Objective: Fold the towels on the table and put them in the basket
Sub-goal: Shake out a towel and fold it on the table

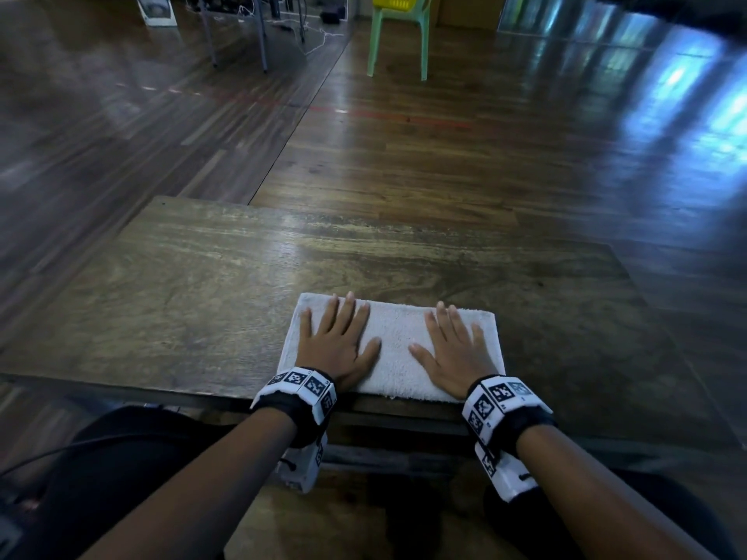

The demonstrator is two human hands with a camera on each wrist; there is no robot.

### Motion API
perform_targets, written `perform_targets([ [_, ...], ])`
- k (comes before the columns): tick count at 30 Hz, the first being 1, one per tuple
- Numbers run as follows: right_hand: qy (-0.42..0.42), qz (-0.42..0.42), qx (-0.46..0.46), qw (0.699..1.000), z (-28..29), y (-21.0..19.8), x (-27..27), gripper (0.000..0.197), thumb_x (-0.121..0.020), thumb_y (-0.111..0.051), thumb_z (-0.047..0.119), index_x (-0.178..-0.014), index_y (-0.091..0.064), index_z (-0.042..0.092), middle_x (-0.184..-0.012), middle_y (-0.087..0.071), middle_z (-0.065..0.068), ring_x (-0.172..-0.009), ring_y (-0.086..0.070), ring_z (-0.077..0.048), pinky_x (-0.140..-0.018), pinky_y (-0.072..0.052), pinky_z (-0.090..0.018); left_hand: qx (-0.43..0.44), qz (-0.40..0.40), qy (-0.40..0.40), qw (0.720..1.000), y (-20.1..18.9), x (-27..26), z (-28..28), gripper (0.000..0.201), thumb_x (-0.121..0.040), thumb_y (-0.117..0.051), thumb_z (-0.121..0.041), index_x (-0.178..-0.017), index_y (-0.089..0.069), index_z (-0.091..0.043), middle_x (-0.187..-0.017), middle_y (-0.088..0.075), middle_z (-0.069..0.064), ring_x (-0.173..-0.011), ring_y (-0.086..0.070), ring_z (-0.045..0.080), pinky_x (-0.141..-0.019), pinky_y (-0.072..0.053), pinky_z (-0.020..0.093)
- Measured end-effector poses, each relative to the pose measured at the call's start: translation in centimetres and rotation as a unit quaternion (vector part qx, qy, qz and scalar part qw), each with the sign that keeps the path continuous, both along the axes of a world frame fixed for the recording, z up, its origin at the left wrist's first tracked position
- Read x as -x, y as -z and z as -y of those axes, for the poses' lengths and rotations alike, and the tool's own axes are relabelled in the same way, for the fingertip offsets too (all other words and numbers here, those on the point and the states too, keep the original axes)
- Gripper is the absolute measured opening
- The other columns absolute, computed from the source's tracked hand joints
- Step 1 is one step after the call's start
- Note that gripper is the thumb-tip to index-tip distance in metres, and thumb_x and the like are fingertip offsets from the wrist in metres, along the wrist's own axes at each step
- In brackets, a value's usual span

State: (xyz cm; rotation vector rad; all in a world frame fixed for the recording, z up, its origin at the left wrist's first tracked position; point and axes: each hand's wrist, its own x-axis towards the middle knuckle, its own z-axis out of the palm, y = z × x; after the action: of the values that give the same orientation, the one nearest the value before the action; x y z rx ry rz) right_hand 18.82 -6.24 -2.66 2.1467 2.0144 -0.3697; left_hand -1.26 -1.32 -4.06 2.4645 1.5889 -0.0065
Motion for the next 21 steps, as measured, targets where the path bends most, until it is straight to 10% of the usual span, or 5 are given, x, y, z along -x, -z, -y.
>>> perform_targets([
  [8, 0.021, -0.021, -0.004, 1.0, 1.6, -0.7, -3.5, 0.068, -0.097, -0.016, 0.053, -0.15, 0.004, 0.015, -0.158, 0.013, -0.001, -0.145, 0.013, -0.013, -0.118, 0.005, -0.043, 0.051, -0.038, -0.053, 0.997, -0.7, 4.6, -1.6, 0.072, -0.087, -0.014, -0.07, -0.147, 0.007, -0.036, -0.157, 0.014, -0.008, -0.145, 0.011, 0.022, -0.112, 0.0, 0.061],
  [13, -0.066, -0.047, 0.033, 0.996, 1.6, -2.8, -2.3, 0.057, -0.099, -0.02, 0.045, -0.149, -0.014, 0.018, -0.159, -0.002, 0.001, -0.146, 0.0, -0.01, -0.117, 0.006, -0.042, 0.033, -0.081, -0.122, 0.989, -3.0, 5.9, -3.3, 0.065, -0.095, -0.026, -0.052, -0.148, -0.012, -0.017, -0.159, 0.004, 0.006, -0.146, 0.004, 0.026, -0.112, 0.001, 0.061],
  [21, -0.041, -0.018, 0.006, 0.999, -0.9, -4.2, -5.1, 0.034, -0.099, -0.032, 0.03, -0.124, -0.053, 0.019, -0.135, -0.051, -0.002, -0.134, -0.037, -0.019, -0.112, -0.011, -0.046, -0.081, 0.064, 0.107, 0.989, -2.3, -0.1, 3.4, 0.034, -0.09, -0.046, -0.026, -0.12, -0.058, -0.017, -0.134, -0.052, 0.005, -0.127, -0.047, 0.023, -0.11, -0.02, 0.051],
])
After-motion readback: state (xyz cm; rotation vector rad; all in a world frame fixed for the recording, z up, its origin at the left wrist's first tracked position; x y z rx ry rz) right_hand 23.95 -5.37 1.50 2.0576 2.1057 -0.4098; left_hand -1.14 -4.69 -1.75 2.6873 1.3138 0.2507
